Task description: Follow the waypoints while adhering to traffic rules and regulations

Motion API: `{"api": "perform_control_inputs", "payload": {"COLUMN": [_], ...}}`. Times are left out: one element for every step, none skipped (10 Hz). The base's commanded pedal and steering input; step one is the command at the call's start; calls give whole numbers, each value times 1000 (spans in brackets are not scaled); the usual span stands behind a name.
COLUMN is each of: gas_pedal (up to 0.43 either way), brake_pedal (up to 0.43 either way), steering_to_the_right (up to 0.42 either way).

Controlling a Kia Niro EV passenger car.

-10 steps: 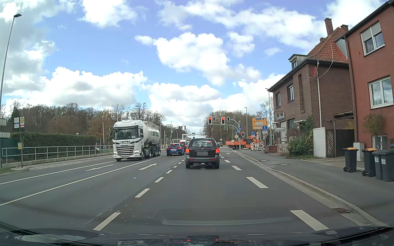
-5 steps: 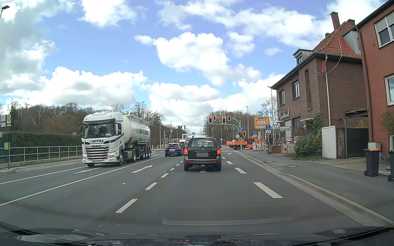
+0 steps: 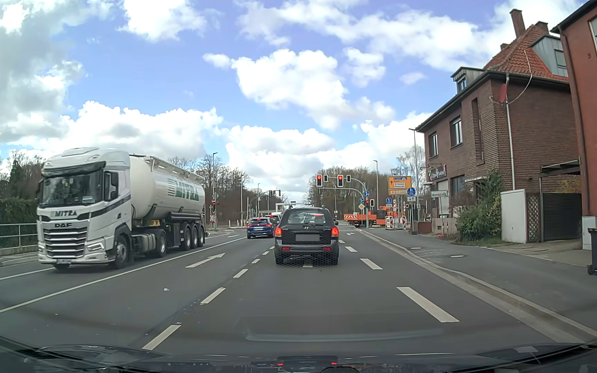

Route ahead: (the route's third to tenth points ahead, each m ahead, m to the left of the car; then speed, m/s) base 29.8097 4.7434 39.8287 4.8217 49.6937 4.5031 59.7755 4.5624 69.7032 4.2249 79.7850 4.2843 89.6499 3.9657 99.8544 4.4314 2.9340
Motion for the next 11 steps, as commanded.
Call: {"api": "perform_control_inputs", "payload": {"gas_pedal": [0,0,0,0,0,0,0,0,0,0,0], "brake_pedal": [0,0,0,24,67,98,116,128,140,171,183], "steering_to_the_right": [-3,-3,-3,-3,-3,-3,-3,-3,-3,-2,-2]}}
